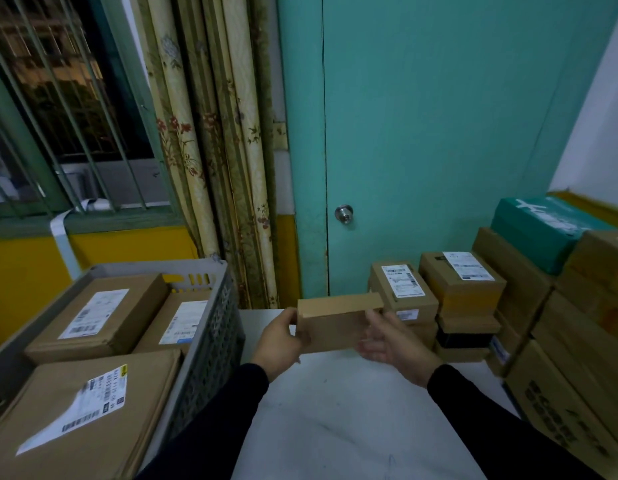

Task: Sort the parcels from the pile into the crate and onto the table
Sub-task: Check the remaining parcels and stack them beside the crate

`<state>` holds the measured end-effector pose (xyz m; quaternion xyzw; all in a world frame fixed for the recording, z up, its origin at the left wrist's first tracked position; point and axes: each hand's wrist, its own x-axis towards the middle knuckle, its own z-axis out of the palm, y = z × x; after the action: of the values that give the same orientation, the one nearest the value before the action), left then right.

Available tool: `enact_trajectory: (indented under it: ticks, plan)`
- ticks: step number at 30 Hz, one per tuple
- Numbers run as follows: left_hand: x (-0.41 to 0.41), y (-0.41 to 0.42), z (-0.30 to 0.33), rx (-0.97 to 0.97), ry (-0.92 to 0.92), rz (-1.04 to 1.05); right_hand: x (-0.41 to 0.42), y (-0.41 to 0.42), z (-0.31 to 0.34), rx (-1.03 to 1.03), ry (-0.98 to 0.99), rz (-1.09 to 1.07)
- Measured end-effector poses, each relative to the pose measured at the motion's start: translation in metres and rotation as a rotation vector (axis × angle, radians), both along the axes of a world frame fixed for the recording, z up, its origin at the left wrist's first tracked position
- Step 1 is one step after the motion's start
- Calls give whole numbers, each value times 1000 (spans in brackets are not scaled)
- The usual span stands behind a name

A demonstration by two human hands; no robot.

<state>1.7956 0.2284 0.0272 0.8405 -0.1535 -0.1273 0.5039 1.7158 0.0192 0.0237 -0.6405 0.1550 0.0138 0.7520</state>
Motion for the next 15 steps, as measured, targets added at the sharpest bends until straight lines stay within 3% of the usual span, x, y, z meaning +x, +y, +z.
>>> enact_trajectory:
  ticks: [8, 15]
  plan:
    - [-12, -1, 17, -214, 240, -155, 1, 6, 5, 39, 10, 6]
    - [-16, -11, 10, -122, 110, -104, -4, 9, 0, 74, -11, -5]
